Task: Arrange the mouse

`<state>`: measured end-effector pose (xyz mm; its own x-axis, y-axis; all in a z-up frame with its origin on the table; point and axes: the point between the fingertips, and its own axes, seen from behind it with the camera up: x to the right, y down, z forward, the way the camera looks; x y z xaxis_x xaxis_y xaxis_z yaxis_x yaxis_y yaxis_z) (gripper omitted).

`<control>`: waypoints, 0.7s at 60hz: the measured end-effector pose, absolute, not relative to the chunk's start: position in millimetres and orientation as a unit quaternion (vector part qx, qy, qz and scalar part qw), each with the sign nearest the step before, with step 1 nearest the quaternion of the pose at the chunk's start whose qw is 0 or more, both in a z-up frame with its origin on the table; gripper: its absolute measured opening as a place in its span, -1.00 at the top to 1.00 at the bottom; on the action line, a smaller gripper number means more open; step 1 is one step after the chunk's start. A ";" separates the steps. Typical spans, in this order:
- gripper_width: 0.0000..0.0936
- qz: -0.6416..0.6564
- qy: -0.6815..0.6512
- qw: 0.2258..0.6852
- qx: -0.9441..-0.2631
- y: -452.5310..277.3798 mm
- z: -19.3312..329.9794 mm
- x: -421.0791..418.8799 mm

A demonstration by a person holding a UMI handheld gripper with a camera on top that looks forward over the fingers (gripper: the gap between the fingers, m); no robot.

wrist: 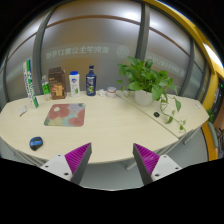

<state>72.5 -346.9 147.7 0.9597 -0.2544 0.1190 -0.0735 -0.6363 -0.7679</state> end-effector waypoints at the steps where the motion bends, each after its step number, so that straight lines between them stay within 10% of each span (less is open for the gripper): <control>1: -0.83 -0.110 0.091 0.416 -0.898 -347.6 147.5 72.6; 42: -0.83 -0.023 0.067 0.405 -0.912 -349.7 50.3 -232.4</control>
<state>-232.4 -349.7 50.3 0.9901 -0.1401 -0.0123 -0.1031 -0.6638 -0.7408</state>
